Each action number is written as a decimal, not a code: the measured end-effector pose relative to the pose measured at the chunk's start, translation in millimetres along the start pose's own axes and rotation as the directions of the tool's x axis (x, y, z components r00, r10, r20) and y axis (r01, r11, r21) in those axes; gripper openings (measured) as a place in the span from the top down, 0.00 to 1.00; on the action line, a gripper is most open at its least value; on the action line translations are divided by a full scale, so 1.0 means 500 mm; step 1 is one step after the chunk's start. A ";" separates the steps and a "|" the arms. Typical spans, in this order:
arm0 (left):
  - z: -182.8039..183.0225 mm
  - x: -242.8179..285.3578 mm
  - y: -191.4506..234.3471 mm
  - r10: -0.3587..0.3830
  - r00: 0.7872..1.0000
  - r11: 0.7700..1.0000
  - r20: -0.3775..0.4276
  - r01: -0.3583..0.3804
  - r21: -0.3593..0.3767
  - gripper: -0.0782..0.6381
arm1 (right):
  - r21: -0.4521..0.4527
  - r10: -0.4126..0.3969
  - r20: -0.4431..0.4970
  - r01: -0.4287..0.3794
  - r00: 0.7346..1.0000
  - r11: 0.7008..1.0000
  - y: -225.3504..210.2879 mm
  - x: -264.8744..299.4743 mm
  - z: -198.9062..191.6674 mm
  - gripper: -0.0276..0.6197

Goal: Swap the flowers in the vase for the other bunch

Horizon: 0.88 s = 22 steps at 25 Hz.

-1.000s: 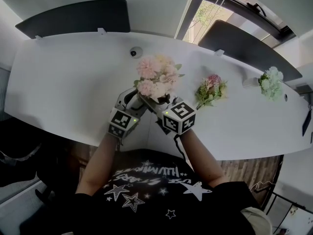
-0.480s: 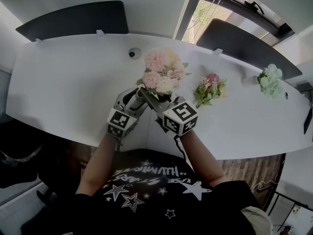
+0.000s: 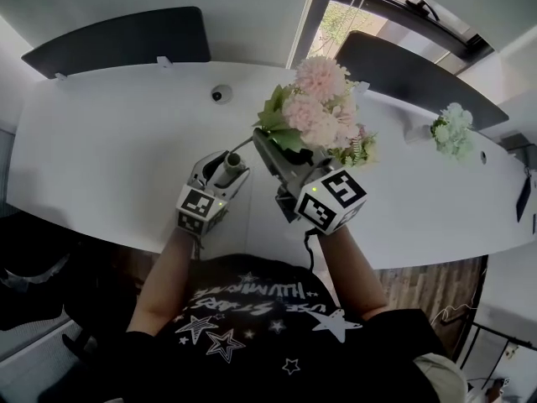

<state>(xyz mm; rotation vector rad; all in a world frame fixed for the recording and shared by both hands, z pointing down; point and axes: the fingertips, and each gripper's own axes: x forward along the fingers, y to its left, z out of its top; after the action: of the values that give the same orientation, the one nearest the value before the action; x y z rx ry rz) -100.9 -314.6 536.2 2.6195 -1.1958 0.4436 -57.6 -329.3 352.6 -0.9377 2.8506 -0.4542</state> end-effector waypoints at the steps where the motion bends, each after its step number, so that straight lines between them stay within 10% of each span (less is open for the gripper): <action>1: 0.001 0.000 -0.001 -0.004 1.000 1.000 0.003 0.004 -0.003 0.52 | 0.004 -0.011 0.009 0.011 1.000 1.000 -0.006 -0.009 0.012 0.79; 7: -0.003 0.002 0.001 -0.006 1.000 1.000 0.000 0.006 0.007 0.52 | 0.038 -0.123 0.015 0.122 0.992 0.992 -0.070 -0.067 0.046 0.80; 13: -0.008 0.002 0.004 0.006 1.000 1.000 -0.019 -0.005 0.013 0.52 | 0.096 -0.186 -0.197 0.207 0.963 0.974 -0.148 -0.075 -0.053 0.82; 22: -0.001 0.002 -0.002 -0.013 1.000 1.000 -0.002 0.013 0.008 0.52 | 0.135 -0.229 -0.481 0.330 0.846 0.934 -0.235 -0.026 -0.224 0.82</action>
<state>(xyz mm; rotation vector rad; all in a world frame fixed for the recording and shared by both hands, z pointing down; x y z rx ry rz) -99.6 -314.6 537.2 2.6318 -1.1780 0.4493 -2.7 -383.8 496.0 -1.3707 2.9685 -1.1331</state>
